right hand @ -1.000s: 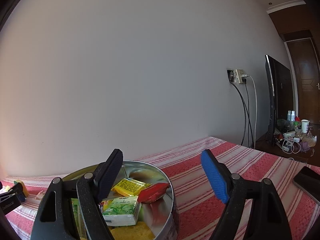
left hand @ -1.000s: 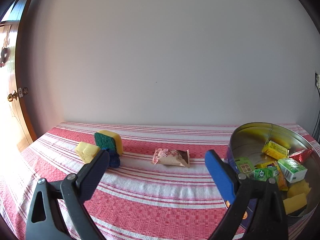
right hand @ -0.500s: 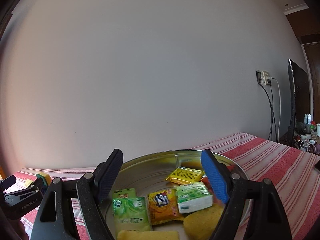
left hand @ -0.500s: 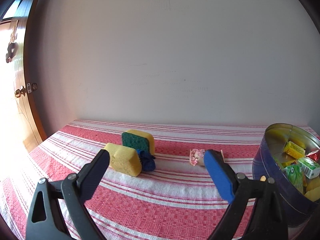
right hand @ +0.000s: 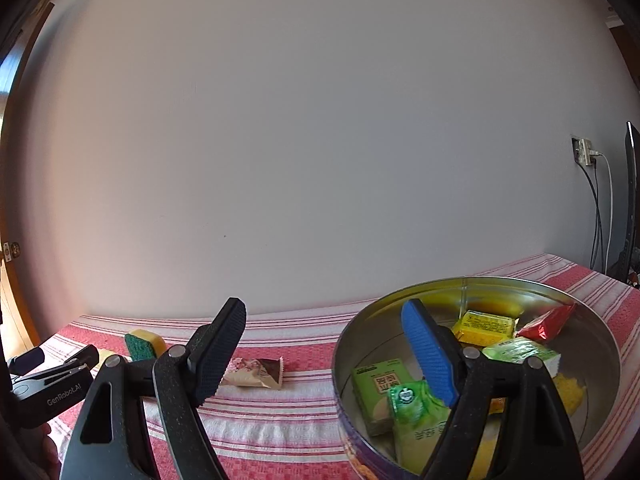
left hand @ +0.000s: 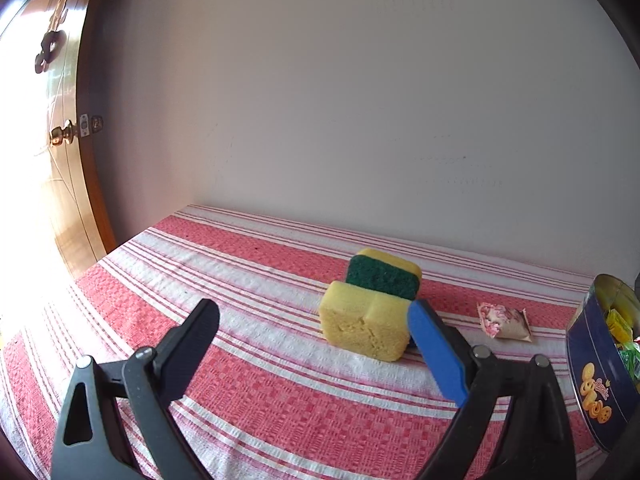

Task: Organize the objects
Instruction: 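Move both tools back to the yellow sponge and the pink-printed snack packet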

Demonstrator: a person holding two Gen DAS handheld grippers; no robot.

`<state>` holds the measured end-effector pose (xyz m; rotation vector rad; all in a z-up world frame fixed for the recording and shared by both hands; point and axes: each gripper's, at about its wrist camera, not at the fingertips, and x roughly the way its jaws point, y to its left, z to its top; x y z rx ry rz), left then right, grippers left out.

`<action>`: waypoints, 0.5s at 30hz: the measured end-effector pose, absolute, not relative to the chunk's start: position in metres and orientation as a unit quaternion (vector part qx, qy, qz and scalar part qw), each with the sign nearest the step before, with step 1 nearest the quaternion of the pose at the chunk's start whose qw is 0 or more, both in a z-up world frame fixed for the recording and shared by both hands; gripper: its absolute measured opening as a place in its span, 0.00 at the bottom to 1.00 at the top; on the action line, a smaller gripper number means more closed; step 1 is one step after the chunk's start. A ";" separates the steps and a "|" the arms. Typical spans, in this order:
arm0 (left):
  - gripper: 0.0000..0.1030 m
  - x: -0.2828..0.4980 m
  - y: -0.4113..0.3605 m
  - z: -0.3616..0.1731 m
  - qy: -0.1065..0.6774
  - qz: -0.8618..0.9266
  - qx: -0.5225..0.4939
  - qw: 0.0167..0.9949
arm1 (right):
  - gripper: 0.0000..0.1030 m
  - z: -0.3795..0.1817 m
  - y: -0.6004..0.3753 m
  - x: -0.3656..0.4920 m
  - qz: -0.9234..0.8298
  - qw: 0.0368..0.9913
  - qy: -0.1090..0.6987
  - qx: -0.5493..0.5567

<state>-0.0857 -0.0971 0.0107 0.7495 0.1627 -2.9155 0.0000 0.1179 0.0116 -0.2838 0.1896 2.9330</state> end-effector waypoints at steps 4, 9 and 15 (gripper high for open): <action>0.93 -0.097 -0.112 0.003 0.078 -0.955 0.280 0.062 | 0.80 0.008 0.102 -0.016 0.987 0.085 0.058 -0.124; 0.94 -0.112 -0.102 -0.002 0.060 -0.952 0.299 0.039 | 0.80 0.005 0.088 -0.032 0.985 0.077 0.055 -0.146; 0.96 -0.139 -0.080 -0.007 0.028 -0.948 0.316 0.012 | 0.80 0.002 0.080 -0.047 0.981 0.070 0.060 -0.172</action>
